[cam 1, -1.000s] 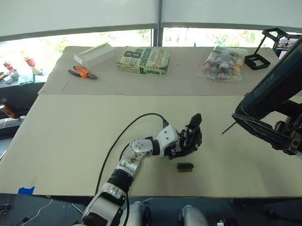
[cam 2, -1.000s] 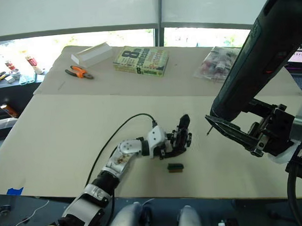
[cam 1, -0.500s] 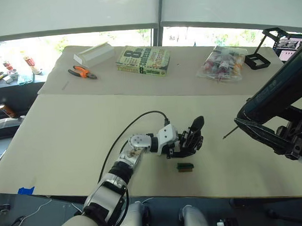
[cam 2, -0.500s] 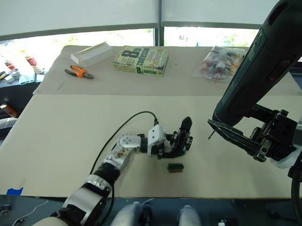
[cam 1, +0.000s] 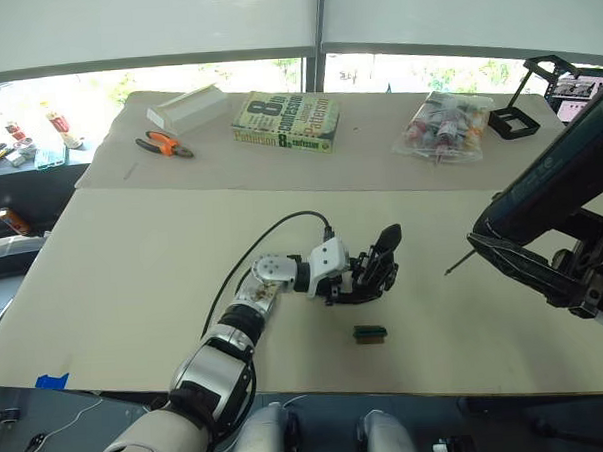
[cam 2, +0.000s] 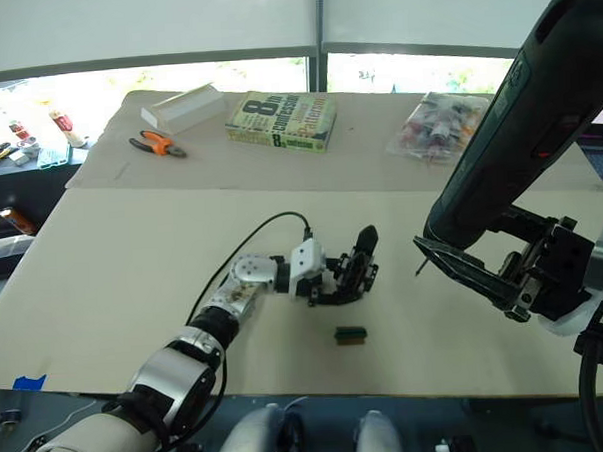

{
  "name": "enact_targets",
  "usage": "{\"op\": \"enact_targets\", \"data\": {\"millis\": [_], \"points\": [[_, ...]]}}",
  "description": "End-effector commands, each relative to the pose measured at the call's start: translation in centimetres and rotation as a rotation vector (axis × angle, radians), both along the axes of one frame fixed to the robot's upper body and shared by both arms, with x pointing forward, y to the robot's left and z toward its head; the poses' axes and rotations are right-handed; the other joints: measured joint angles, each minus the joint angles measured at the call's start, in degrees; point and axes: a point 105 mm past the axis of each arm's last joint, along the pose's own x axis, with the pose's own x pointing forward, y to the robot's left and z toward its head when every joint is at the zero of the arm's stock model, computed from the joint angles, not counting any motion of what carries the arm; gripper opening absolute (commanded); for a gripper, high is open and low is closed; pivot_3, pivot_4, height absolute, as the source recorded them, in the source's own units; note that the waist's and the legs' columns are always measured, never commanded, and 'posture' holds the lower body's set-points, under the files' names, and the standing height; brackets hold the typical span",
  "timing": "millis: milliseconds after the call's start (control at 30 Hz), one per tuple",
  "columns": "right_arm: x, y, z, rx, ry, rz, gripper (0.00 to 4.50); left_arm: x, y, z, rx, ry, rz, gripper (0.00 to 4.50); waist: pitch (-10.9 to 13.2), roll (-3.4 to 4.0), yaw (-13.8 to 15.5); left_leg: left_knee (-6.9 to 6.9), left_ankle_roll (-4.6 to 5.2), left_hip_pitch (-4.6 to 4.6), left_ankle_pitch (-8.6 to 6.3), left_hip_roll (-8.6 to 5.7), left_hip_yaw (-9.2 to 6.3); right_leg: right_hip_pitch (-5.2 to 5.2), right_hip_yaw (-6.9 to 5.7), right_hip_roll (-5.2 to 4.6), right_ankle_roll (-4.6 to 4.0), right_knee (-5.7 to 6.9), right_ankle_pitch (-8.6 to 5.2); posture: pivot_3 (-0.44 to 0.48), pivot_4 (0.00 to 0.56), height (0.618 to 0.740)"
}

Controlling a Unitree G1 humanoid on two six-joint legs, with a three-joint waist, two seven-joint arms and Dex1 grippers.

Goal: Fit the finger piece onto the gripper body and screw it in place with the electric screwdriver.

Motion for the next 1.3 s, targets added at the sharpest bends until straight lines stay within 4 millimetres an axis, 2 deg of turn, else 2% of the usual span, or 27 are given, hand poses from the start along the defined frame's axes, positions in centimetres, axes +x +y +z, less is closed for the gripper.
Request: {"op": "enact_targets", "data": {"millis": [33, 100, 167, 200, 433, 600, 767, 1033, 1300], "points": [[-0.6, 0.4, 1.0, -0.01, -0.052, 0.01, 1.93, 0.2, -0.3, 0.3, 0.001, 0.016, -0.001, 2.42, 0.0, 0.0, 0.01, 0.01, 0.0, 0.0, 0.0, 0.0, 0.0, 0.0, 0.0, 0.0, 0.0, 0.0, 0.0, 0.0, 0.15, 0.74], [-0.6, 0.4, 1.1, -0.01, -0.052, 0.009, 1.93, 0.4, -0.2, 0.4, -0.002, 0.007, 0.02, 3.49, 0.0, 0.0, -0.02, 0.03, 0.02, 0.0, -0.01, 0.0, 0.0, 0.01, 0.0, 0.0, 0.02, 0.0, 0.01, 0.0, 0.15, 0.74], [-0.5, 0.4, 1.1, -0.01, -0.052, 0.008, 1.93, 0.5, 0.0, 0.4, -0.005, -0.008, 0.029, 4.34, 0.0, 0.0, -0.03, 0.04, 0.02, -0.01, -0.01, 0.0, 0.0, 0.01, 0.0, 0.0, 0.03, 0.0, 0.02, 0.0, 0.15, 0.74], [-0.5, 0.4, 1.1, -0.009, -0.052, 0.007, 1.93, 0.5, 0.0, 0.5, -0.011, -0.01, 0.028, 4.44, 0.0, 0.0, -0.04, 0.04, 0.03, -0.01, -0.01, 0.0, 0.0, 0.01, 0.0, 0.0, 0.03, 0.01, 0.02, 0.0, 0.15, 0.74], [-0.5, 0.3, 0.9, -0.006, -0.048, 0.011, 1.93, 0.5, 0.7, 0.9, -0.062, -0.044, 0.078, 4.44, 0.0, 0.01, -0.09, 0.05, 0.02, 0.0, -0.01, 0.0, 0.0, 0.01, 0.01, 0.0, 0.03, 0.02, 0.02, 0.0, 0.15, 0.74], [-0.5, 0.3, 0.8, -0.004, -0.044, 0.012, 1.93, -0.6, 1.1, 1.0, -0.116, -0.031, 0.104, 4.44, -0.01, 0.02, -0.15, 0.05, 0.01, 0.0, -0.01, 0.01, 0.0, 0.0, 0.03, -0.01, 0.03, 0.03, 0.02, 0.0, 0.15, 0.74], [-0.4, 0.5, 0.8, -0.002, -0.04, 0.017, 1.93, -1.7, 0.4, 0.5, -0.107, -0.017, 0.121, 4.44, -0.02, 0.03, -0.04, 0.1, 0.01, 0.0, 0.0, 0.01, 0.0, 0.04, 0.03, -0.03, 0.05, 0.03, 0.03, 0.0, 0.15, 0.74], [-0.4, 0.6, 0.8, -0.004, -0.038, 0.028, 1.93, -1.5, -0.6, 0.4, -0.083, -0.009, 0.163, 4.44, -0.02, 0.03, -0.02, 0.11, 0.02, 0.01, -0.01, 0.01, -0.01, 0.05, 0.04, -0.03, 0.07, 0.02, 0.04, 0.0, 0.15, 0.74], [-0.4, 0.6, 0.9, -0.006, -0.041, 0.029, 1.93, -1.5, -0.3, -0.4, -0.074, 0.003, 0.2, 4.44, -0.02, 0.03, 0.05, 0.12, 0.02, 0.03, -0.01, 0.01, -0.01, 0.08, 0.04, -0.04, 0.08, 0.02, 0.05, 0.0, 0.15, 0.74]]}}
